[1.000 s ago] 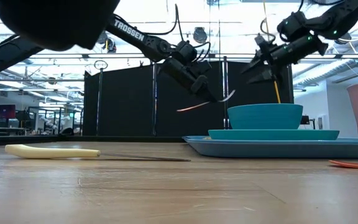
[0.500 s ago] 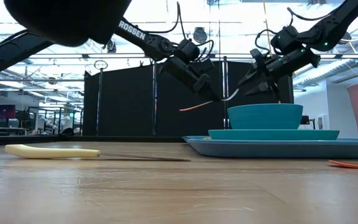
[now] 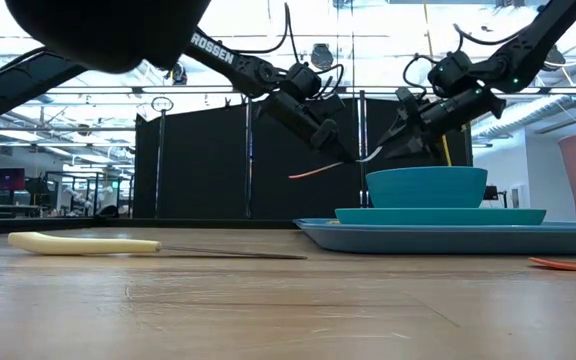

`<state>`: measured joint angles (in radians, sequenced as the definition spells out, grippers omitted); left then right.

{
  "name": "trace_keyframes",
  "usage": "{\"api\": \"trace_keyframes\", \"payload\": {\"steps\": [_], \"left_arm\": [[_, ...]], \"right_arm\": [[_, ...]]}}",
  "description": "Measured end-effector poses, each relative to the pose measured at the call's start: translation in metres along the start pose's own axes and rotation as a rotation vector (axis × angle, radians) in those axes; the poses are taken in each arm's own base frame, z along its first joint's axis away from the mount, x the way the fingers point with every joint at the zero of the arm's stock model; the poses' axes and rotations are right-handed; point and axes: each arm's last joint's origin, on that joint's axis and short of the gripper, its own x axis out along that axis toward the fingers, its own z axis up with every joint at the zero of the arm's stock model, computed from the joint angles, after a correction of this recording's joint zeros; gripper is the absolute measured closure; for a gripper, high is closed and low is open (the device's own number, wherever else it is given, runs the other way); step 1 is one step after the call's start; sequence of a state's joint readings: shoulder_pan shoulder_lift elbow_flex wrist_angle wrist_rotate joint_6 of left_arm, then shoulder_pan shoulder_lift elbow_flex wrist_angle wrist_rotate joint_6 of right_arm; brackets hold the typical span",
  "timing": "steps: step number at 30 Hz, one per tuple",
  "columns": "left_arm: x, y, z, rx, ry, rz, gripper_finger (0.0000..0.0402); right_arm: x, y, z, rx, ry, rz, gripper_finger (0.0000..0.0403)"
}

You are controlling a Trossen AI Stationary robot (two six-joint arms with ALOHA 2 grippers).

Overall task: Set up tray
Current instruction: Put the orange fork on the yellow table napkin on the blue serving tray

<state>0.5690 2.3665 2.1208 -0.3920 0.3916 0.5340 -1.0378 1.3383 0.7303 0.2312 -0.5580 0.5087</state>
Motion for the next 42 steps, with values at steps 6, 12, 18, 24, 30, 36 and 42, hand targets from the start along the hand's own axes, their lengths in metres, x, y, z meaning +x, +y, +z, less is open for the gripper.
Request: {"api": "trace_keyframes", "payload": {"steps": [6,12,18,24,30,36,42], "left_arm": [[-0.0001,0.0,0.0001,-0.001,0.0,-0.001,0.039],[-0.0004,0.0,0.0004,-0.001,-0.001,0.0,0.039],[-0.0004,0.0,0.0004,-0.002,0.0,0.0,0.039],[-0.0006,0.0001,0.0006,-0.005,-0.001,0.001,0.039],[-0.0006,0.0001,0.0006,-0.012,-0.002,0.001,0.0391],[-0.0005,0.0001,0.0007,-0.03,0.0,0.006,0.0372],[-0.0005,0.0002,0.0008,-0.041,0.006,0.017,0.035]], "right_arm": [[0.0,0.001,0.0028,-0.008,-0.026,0.012,0.0275],[0.0001,0.0011,0.0027,-0.007,-0.025,0.013,0.0309],[0.0001,0.0018,0.0024,-0.012,-0.014,0.033,0.0356],[0.0001,0.0016,0.0021,-0.01,-0.011,0.031,0.0398],[0.0001,0.0015,0.0021,-0.012,-0.012,0.029,0.04],[0.0,0.001,0.0018,-0.004,-0.01,0.024,0.0402],[-0.001,-0.0005,0.0028,0.011,-0.015,0.018,0.0402]]}}
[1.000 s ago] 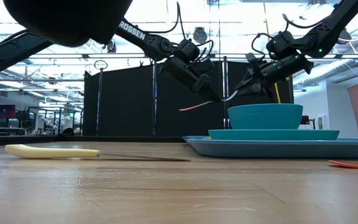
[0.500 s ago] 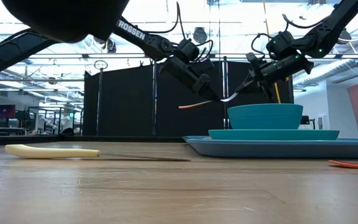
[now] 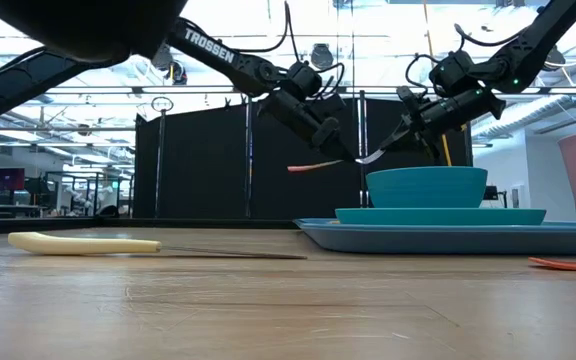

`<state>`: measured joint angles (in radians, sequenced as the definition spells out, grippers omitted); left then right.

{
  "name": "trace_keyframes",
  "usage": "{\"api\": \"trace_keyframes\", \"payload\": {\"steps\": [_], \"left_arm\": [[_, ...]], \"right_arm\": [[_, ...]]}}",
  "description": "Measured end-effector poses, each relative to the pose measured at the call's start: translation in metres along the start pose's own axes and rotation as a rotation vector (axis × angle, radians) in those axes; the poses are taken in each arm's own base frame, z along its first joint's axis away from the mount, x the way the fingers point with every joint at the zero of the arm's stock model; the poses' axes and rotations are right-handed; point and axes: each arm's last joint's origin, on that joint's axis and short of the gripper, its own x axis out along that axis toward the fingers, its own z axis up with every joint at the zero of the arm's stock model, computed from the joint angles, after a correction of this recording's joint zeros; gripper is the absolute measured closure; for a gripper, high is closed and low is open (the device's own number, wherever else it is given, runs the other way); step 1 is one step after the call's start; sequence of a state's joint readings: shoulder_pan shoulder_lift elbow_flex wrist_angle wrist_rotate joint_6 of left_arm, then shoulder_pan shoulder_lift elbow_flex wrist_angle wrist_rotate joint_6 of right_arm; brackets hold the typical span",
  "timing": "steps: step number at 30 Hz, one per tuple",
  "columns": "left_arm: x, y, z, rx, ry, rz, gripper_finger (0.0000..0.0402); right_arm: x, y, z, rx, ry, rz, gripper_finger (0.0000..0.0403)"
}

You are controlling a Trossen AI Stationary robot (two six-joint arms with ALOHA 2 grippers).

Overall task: Set up tray
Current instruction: Put the orange fork on the yellow table napkin on the blue serving tray

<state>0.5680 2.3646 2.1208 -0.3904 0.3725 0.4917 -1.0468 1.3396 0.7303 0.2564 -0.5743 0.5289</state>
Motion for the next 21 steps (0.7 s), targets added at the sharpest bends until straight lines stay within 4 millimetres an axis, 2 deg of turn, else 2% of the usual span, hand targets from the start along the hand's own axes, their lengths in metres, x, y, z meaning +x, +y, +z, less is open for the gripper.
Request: {"api": "trace_keyframes", "payload": {"steps": [21], "left_arm": [[0.0,-0.003,-0.006,-0.081,0.065,-0.021,0.0344]], "right_arm": [[-0.011,-0.019,-0.002,0.101,0.061,-0.073,0.0403]]}}
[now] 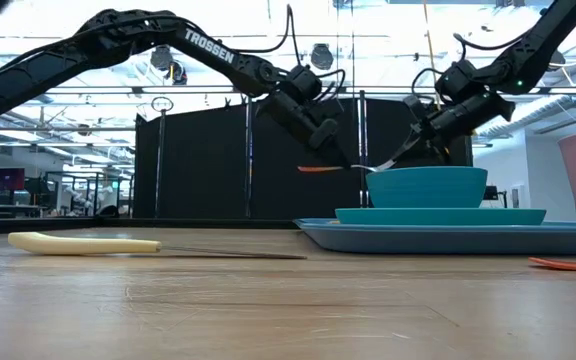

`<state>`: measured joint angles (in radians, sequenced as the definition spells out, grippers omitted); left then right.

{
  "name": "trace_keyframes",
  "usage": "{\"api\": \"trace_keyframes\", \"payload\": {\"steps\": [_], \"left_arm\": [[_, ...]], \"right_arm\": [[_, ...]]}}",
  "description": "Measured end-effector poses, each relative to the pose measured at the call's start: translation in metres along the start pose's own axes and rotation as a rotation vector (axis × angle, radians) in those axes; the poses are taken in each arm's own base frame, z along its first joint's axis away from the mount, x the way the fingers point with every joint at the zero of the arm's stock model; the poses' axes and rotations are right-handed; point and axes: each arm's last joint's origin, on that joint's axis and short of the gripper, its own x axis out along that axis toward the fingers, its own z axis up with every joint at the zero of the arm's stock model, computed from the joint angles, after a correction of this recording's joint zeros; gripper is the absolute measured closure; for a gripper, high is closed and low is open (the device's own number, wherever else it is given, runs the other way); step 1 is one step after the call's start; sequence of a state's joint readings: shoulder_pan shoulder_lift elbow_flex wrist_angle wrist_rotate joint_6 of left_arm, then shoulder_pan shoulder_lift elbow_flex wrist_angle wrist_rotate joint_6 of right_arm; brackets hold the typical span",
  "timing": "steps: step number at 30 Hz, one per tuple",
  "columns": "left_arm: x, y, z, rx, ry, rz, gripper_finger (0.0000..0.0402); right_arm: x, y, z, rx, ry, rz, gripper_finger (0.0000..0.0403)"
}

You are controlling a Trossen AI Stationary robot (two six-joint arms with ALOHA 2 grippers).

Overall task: Set up tray
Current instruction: Put the orange fork on the yellow table napkin on the blue serving tray

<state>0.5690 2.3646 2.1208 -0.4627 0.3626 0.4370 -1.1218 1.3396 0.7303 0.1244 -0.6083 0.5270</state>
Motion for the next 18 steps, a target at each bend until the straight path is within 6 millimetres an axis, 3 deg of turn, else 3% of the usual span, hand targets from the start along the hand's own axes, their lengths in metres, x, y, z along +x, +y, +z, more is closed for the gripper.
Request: {"api": "trace_keyframes", "payload": {"steps": [18], "left_arm": [[0.0,-0.0055,-0.0091,-0.106,0.103,-0.027,0.0344]], "right_arm": [[-0.0041,-0.0099,-0.0065,0.061,0.066,-0.064,0.0403]]}}
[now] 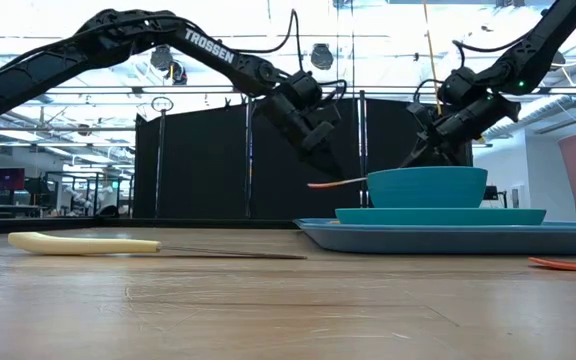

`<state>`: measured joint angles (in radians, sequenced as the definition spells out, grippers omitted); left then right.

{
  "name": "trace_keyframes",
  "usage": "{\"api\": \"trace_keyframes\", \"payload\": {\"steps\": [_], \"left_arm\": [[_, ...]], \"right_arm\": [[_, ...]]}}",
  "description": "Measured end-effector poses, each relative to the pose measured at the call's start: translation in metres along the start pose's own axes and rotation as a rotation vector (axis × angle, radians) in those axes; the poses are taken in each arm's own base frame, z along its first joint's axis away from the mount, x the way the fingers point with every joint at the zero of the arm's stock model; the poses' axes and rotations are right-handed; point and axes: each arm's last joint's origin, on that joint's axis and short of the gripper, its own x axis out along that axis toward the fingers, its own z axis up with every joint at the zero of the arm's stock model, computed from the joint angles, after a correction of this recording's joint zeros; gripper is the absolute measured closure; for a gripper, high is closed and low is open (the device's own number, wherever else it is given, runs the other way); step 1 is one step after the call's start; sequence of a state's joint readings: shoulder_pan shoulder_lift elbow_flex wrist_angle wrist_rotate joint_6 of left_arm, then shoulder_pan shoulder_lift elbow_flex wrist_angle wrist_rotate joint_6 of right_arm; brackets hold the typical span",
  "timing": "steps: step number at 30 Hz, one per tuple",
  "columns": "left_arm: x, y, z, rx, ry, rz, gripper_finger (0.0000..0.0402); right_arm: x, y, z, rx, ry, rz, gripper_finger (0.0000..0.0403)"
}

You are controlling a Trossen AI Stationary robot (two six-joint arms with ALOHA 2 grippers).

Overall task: Set up tray
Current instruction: Put the orange fork on the yellow table napkin on the blue serving tray

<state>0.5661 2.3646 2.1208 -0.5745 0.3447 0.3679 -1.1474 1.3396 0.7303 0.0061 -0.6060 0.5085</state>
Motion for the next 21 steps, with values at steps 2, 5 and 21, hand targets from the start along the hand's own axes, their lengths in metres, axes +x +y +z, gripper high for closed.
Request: {"api": "trace_keyframes", "payload": {"steps": [2,5,21], "left_arm": [[0.002,-0.003,0.001,-0.015,0.011,0.024,0.0344],[0.005,-0.014,0.005,0.026,0.019,0.029,0.0344],[0.022,-0.079,0.039,0.158,-0.164,-0.155,0.0344]], "right_arm": [[-0.001,-0.001,0.0,0.011,0.0,-0.006,0.0403],[-0.003,-0.005,0.001,0.04,-0.002,-0.021,0.0403],[-0.007,-0.016,-0.006,0.111,0.038,-0.154,0.0403]]}}
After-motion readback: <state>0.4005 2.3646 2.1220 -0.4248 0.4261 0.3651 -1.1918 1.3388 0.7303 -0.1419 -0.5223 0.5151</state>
